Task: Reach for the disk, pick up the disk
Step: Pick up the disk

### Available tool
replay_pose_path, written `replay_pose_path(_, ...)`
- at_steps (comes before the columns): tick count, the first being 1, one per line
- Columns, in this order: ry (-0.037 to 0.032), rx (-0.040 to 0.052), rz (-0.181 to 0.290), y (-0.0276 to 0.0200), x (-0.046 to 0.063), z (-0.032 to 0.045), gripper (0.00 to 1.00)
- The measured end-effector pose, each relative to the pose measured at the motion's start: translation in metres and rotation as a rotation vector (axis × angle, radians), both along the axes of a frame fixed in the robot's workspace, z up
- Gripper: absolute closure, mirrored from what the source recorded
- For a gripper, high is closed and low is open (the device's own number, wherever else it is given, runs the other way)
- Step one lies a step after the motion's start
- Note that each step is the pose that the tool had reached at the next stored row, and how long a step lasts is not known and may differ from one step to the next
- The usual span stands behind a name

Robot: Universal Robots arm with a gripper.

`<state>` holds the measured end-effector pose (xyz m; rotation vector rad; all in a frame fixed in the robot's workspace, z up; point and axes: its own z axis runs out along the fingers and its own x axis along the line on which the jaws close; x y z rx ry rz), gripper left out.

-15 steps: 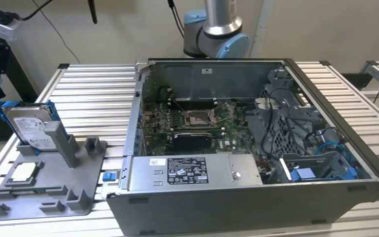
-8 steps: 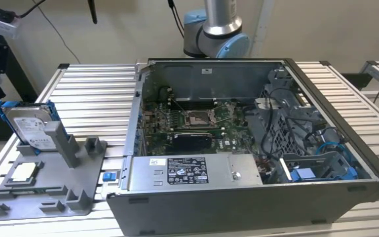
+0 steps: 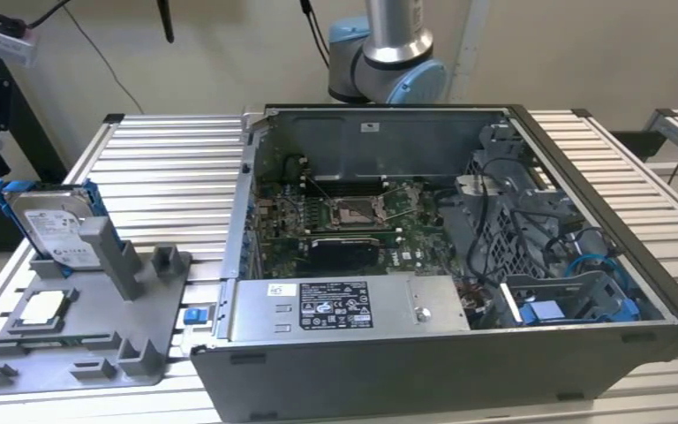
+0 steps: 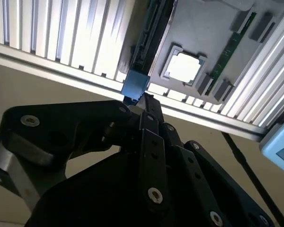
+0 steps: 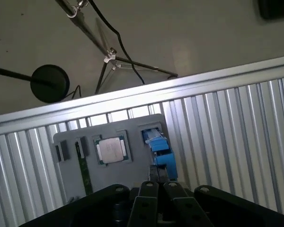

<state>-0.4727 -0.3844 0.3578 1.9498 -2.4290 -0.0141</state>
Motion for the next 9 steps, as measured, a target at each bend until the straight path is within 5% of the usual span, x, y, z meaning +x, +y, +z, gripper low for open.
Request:
replay_pose_path(2, 0.0000, 0.0000, 0.000, 0.0000, 0.0000, 0.0000, 1.00)
replay_pose_path(3, 0.0000, 0.0000, 0.000, 0.0000, 0.0000, 0.0000, 0.00)
replay_pose_path(9, 0.0000, 0.0000, 0.000, 0.0000, 0.0000, 0.0000, 0.00)
